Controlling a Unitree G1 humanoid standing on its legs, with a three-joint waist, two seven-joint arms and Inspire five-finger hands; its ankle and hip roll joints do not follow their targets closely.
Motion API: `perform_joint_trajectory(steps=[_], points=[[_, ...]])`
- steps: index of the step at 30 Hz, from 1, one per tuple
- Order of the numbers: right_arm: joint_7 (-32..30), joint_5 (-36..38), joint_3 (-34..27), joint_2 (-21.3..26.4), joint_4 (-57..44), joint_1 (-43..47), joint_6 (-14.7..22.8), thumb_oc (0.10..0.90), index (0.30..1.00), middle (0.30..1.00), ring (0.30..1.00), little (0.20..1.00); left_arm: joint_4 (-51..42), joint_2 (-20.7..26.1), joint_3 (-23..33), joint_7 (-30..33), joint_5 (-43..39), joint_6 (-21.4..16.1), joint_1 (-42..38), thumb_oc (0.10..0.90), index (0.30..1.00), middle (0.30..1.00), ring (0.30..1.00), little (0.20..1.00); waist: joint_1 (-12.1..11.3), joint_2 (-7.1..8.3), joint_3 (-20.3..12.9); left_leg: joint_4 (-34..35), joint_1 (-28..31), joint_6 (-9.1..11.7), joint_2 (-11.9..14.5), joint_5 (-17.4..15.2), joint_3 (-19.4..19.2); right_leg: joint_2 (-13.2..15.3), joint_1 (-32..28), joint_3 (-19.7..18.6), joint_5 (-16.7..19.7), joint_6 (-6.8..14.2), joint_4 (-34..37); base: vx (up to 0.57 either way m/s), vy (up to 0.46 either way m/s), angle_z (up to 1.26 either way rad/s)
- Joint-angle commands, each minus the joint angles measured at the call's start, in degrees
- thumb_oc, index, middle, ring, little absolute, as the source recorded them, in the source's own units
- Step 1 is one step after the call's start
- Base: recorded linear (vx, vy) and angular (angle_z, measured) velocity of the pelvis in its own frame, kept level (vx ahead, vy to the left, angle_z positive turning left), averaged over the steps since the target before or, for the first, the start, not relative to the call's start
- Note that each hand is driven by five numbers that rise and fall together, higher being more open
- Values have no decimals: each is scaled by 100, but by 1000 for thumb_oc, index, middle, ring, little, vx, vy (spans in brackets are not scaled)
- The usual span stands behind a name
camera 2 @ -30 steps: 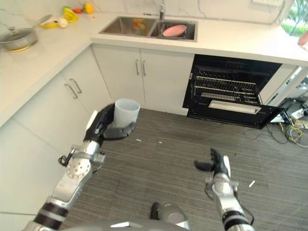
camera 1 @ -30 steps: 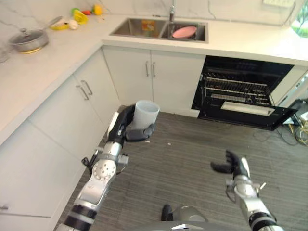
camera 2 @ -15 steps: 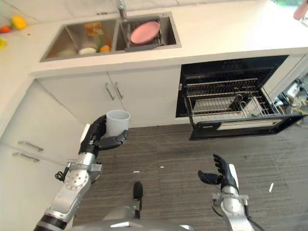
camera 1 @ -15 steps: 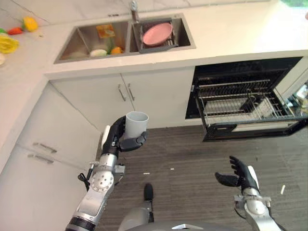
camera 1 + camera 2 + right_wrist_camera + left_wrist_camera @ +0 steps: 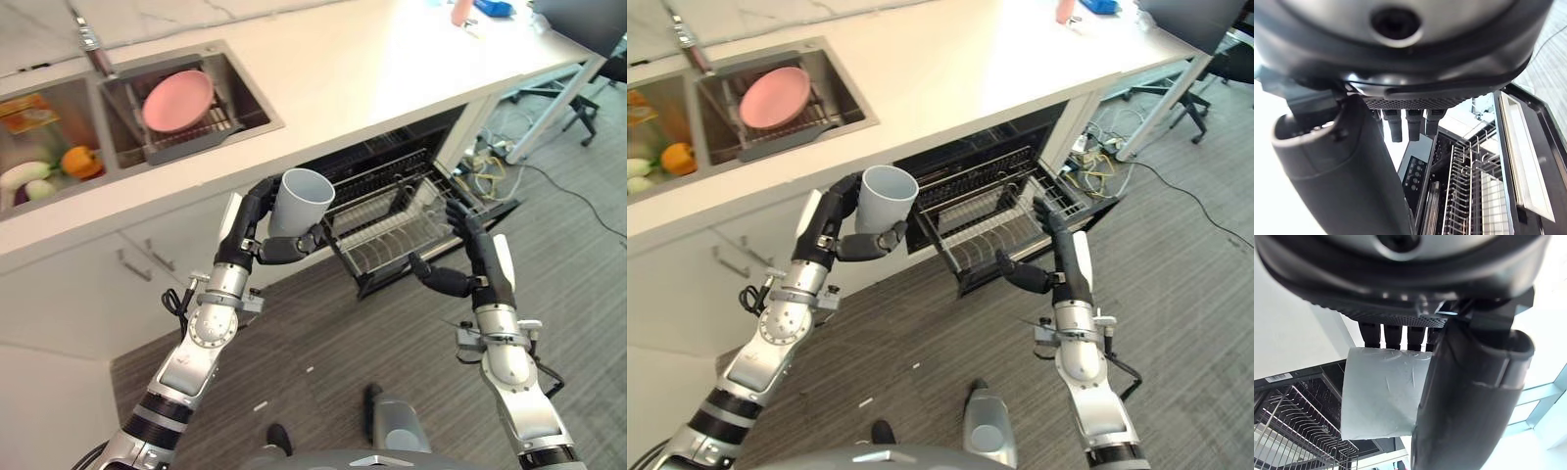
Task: Place the dishes in the dishwasher.
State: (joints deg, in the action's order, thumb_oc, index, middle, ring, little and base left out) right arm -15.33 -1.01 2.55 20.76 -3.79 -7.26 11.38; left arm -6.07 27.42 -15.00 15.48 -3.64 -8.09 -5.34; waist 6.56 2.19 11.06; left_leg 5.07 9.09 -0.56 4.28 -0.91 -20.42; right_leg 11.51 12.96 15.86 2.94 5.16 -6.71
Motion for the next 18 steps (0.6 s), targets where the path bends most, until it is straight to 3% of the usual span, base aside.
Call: perform_joint_trajectory(steps=[1, 4, 7, 11, 16, 18], points=[[91, 258, -224, 393, -350, 203, 551, 800, 900, 900, 900, 900, -772, -163, 238, 307, 756, -738, -266, 400, 300, 300, 300, 300, -174, -107, -499, -7, -226, 571, 351, 80, 195, -122, -1349, -610, -44, 679, 741, 130, -72, -42], [158, 433, -215, 382, -382, 248, 614, 800, 900, 900, 900, 900, -693, -258, 228, 507, 923, -744, -332, 400, 300, 300, 300, 300, -198, -104, -634, -7, -150, 630, 402, 100, 83, -104, -1600, -488, -10, 680, 1104, 85, -68, -41], [419, 1406, -200, 254, -554, 434, 782, 800, 900, 900, 900, 900, -553, -314, 102, 410, 941, -693, -461, 400, 300, 300, 300, 300, -200, -159, -708, -7, -3, 749, 502, 179, -15, -119, -1900, -354, -143, 630, 1170, 57, -106, -29], [625, 1958, -9, 211, -621, 596, 861, 800, 900, 900, 900, 900, -458, -325, -5, 443, 992, -701, -661, 400, 300, 300, 300, 300, -186, -181, -680, -7, 38, 787, 523, 222, -8, -142, -1982, -331, -168, 593, 1161, 12, -51, -6], [755, 2520, 339, 82, -1095, 1048, 954, 800, 900, 900, 900, 900, -359, -404, -267, 563, 1041, -727, -1177, 400, 300, 300, 300, 300, -163, -313, -678, -7, 60, 842, 596, 298, -16, -181, -2099, -264, -255, 553, 1171, -10, -42, 10], [759, 3055, 506, -139, -1199, 1237, 1011, 800, 900, 900, 900, 900, -304, -500, -471, 625, 996, -723, -1418, 400, 300, 300, 300, 300, -168, -359, -683, -7, 57, 851, 616, 321, 11, -183, -2142, -230, -281, 525, 1162, -16, -22, 15]])
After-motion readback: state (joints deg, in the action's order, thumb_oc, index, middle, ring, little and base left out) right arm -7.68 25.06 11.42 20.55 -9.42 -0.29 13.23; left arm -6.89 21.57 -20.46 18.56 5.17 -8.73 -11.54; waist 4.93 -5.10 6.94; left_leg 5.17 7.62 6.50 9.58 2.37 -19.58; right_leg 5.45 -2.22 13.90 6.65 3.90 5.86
